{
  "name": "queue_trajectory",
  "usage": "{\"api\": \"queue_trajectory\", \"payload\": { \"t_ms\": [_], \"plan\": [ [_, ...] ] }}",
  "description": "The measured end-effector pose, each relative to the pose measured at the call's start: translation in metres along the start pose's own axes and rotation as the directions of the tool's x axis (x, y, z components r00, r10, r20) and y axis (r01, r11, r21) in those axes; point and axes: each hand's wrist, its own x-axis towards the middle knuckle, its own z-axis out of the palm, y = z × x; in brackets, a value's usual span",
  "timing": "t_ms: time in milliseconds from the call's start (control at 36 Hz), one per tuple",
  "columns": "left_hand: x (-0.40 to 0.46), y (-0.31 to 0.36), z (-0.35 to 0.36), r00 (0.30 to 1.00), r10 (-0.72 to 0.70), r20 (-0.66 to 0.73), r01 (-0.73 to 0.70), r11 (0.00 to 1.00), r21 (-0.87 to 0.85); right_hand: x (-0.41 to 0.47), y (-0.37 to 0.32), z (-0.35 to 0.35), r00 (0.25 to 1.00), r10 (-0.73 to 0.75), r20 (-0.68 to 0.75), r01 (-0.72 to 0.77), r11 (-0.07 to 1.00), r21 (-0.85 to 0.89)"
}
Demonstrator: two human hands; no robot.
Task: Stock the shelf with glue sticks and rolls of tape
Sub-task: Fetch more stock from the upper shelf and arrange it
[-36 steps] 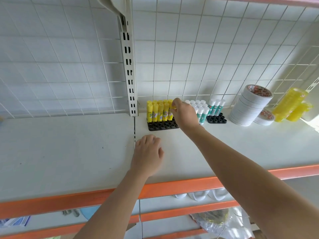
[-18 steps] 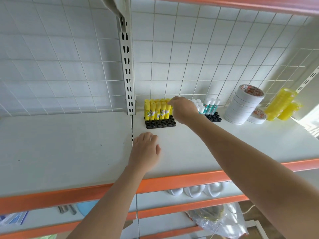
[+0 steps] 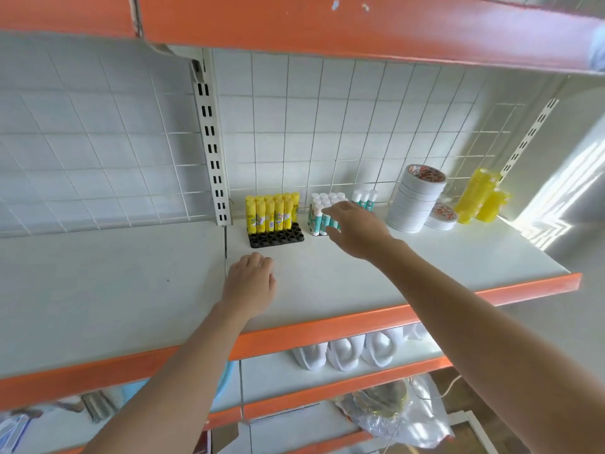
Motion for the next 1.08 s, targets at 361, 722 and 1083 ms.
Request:
{"api": "queue_trajectory", "payload": {
  "t_ms": [361,722,1083],
  "plan": [
    [-0.015,0.102,-0.118,0.999,-0.026,0.023,0.026,1.000,-0.006,-0.092,0.040,-0.076,0.994,-0.058,-0.098,0.064,0.996,0.056],
    [-0.070,0.232,-0.271,0.953,0.130,-0.273,-0.152,0.986,-0.061,-0.194,0.081,-0.183,0.891,-0.189,-0.414,0.207,0.978,-0.002],
    [-0.056,0.257,-0.356,0.795,0.252,-0.552,-0.220,0.967,0.124,-0.189,0.085,-0.266,0.744,-0.232,-0.627,0.251,0.966,-0.059]
  ]
}}
